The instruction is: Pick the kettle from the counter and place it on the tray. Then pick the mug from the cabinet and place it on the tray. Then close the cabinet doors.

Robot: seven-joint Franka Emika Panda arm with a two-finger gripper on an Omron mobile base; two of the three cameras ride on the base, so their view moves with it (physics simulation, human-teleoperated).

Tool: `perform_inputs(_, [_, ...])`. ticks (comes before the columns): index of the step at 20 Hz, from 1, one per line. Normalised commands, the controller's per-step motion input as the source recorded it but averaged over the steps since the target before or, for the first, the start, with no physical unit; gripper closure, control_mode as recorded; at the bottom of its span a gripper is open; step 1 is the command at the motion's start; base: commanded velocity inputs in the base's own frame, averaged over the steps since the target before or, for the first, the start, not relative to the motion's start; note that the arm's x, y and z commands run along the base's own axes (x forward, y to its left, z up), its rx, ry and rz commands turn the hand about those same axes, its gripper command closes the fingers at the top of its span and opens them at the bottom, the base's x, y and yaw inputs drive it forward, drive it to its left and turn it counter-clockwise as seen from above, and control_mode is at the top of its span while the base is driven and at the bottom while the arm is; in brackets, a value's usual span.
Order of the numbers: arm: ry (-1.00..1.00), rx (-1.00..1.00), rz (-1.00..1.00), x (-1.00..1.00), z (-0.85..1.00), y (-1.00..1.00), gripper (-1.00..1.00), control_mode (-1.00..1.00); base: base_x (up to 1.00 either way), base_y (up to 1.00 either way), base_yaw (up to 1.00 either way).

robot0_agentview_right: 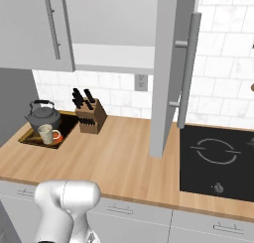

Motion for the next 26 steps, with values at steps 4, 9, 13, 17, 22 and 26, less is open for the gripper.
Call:
perform_inputs(4, [0.01, -0.14, 0.0, -0.37, 0.0, -0.25, -1.0, -1.0, 0.0, 0.0, 0.0])
perform_inputs(9, [0.06, -0.12, -0.17, -0.24, 0.0, -0.46, -1.0, -1.0, 0.0, 0.0, 0.0])
perform_inputs(13, [0.02, -0.04, -0.14, -0.07, 0.0, -0.76, -1.0, -1.0, 0.0, 0.0, 0.0])
perform_inputs(17, [-0.06, 0.07, -0.09, -0.01, -0.05, -0.98, -1.0, -1.0, 0.0, 0.0, 0.0])
perform_inputs(22, [-0.02, 0.05, -0.13, -0.01, -0.06, -0.87, -1.0, -1.0, 0.0, 0.0, 0.0])
perform_inputs(26, [-0.02, 0.09, -0.12, -0.06, -0.02, -0.89, -1.0, -1.0, 0.0, 0.0, 0.0])
